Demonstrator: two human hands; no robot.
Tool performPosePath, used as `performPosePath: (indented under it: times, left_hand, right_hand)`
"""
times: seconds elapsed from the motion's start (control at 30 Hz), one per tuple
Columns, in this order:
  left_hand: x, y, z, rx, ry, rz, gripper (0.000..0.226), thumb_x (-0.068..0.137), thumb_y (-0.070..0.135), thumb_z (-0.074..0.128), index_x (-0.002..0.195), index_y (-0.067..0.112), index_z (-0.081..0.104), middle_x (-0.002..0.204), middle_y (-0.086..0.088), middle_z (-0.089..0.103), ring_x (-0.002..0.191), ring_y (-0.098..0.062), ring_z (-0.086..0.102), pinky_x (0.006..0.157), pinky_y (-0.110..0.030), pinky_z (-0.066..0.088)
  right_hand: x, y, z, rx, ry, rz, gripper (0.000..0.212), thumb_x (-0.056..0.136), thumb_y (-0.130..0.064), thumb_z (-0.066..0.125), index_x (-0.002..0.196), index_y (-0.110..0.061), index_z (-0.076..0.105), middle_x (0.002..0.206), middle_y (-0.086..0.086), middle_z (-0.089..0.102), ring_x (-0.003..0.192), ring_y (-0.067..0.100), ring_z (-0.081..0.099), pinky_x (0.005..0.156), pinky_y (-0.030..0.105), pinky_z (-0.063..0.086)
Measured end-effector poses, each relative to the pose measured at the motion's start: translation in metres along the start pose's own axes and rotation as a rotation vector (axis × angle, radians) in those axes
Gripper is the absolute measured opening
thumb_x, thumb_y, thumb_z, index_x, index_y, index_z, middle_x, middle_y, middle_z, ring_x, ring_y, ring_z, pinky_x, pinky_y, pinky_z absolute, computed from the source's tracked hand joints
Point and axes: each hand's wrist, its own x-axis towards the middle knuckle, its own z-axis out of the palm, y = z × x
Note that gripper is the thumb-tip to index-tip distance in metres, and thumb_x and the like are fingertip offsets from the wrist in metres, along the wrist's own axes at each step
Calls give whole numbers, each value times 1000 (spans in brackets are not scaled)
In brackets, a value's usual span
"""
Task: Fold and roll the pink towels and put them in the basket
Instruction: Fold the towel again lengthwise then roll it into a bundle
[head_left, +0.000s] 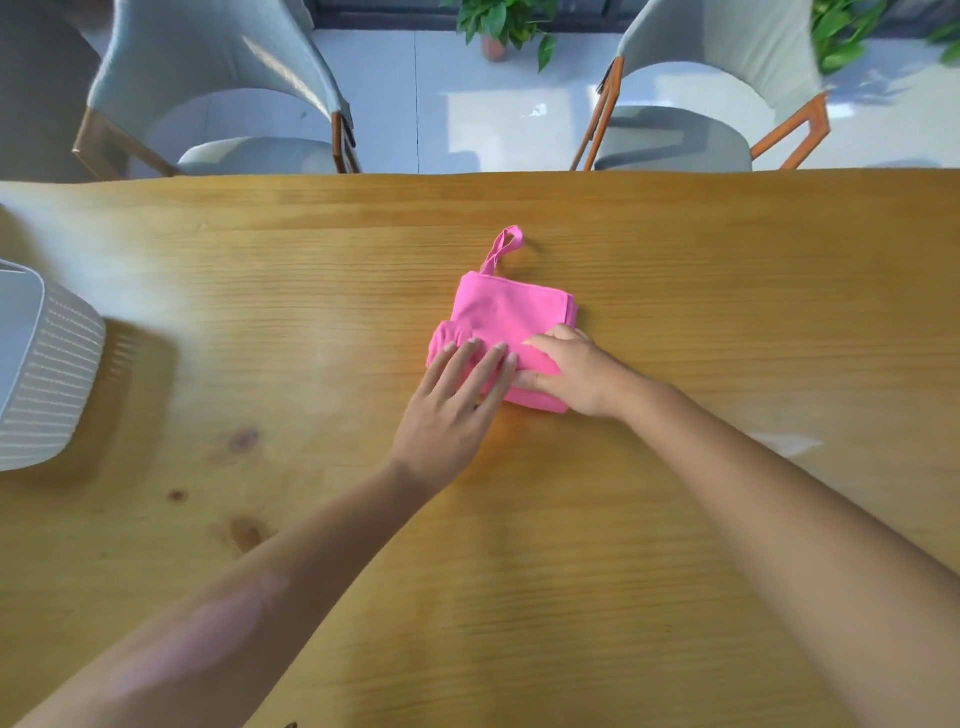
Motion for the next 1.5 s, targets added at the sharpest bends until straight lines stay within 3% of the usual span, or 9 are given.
performPosePath:
  times: [0.27,0.47,0.7,0.87,0.97,1.17,1.3,1.4,1.5]
  left_hand:
    - [49,-12,-9,32,-216,-37,89,78,44,79,147,0,45,147,-16,52,141,-41,41,120,-56,25]
    - [77,-22,-5,75,-345,-53,92,87,66,56,148,-2,41,144,-15,53,136,-41,44,117,-53,28]
    - [108,-31,0,31,-359,-78,113,78,85,44,153,2,31,143,-11,53,133,-31,46,119,-45,28]
    - [101,-42,0,-507,-69,-684,89,84,71,61,143,9,39,139,-8,47,130,-24,42,113,-38,35]
    - [96,-47,4,-803,-101,-1067,67,86,67,63,125,14,52,120,-2,59,113,-22,59,93,-39,52]
    - [90,-47,2,-962,-74,-1086,49,88,52,71,119,19,54,103,10,64,96,-5,63,72,-25,51]
    - [74,-45,-9,-1025,-97,-922,45,82,38,66,123,24,53,107,13,63,95,2,60,70,-10,44]
    - [61,-45,-16,-953,-144,-638,47,80,23,60,126,24,56,121,10,61,111,-6,57,88,-22,46]
    - [48,-52,-16,-827,-192,-444,50,78,32,66,125,22,53,130,8,56,117,-8,52,91,-29,45]
  right_hand:
    - [-36,5,24,-144,680,-184,48,91,-35,67,129,-7,58,128,8,56,116,29,52,99,42,46]
    - [-34,19,31,-371,745,-295,51,83,-24,77,129,-5,63,129,11,63,124,32,57,101,44,48]
    - [-13,18,6,-327,554,-221,58,81,-20,79,134,-4,59,135,11,61,128,32,54,97,47,52]
    - [-1,22,-5,-112,429,-156,59,93,-26,67,147,-15,47,148,-1,48,139,20,37,112,38,38]
    - [0,24,-2,68,432,-109,61,89,-26,72,145,-21,49,151,-5,45,140,14,35,117,32,30]
    - [-2,18,17,535,533,65,93,70,-18,89,148,-30,40,147,-9,46,134,5,40,108,21,34]
    - [-4,25,21,292,532,-39,103,65,-24,93,152,-19,37,148,-4,41,139,10,31,114,21,25]
    - [-3,34,10,80,429,-192,94,61,-39,93,139,-14,47,139,2,50,133,17,41,113,34,35]
    - [-1,36,-7,96,213,-175,85,57,-63,86,122,-33,41,128,-12,53,118,4,48,95,20,38]
